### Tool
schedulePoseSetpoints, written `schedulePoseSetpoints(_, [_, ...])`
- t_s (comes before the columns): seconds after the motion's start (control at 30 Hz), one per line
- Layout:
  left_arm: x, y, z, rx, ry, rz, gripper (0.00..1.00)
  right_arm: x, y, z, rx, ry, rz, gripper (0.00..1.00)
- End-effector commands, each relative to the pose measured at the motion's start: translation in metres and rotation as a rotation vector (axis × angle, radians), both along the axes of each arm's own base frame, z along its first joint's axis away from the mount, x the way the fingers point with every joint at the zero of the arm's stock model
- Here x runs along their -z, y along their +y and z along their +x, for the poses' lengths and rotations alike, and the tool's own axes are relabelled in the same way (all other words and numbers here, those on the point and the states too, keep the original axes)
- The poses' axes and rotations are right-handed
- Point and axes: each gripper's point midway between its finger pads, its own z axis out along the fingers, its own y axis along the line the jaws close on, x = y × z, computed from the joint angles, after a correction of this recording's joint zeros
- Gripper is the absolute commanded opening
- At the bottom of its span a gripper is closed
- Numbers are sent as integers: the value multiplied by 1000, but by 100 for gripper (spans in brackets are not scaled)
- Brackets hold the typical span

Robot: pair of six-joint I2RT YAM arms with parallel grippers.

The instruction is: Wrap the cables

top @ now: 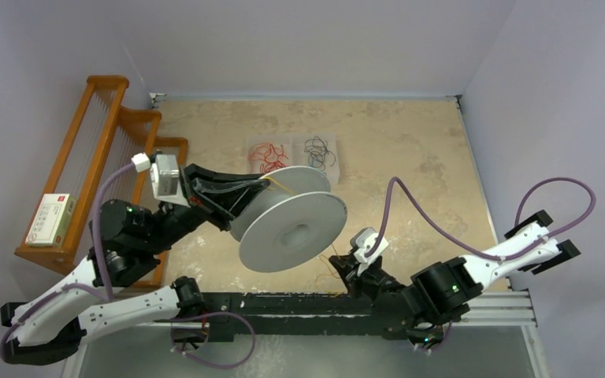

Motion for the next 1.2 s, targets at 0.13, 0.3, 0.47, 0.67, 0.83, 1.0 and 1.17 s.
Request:
schedulePoseSetpoints(0.13, [-62,41,57,-351,81,-260,0,-9,40,-14,-71,-64,110,0])
schedulePoseSetpoints(0.3, [-38,20,91,-475,153,-160,0,-23,65,-5,-65,-106,151,0])
schedulePoseSetpoints(0.47, [-16,7,116,-580,194,-58,0,-29,99,16,-74,-136,134,0])
schedulePoseSetpoints(0.67, [9,5,135,-700,216,62,0,-41,131,30,-85,-181,94,0])
schedulePoseSetpoints(0.83, [20,8,142,-753,223,95,0,-38,149,38,-101,-172,124,0])
schedulePoseSetpoints(1.0, [39,5,147,-787,217,168,0,-44,160,45,-97,-196,138,3])
schedulePoseSetpoints(1.17, [66,3,154,-830,208,293,0,-58,157,54,-75,-231,117,3])
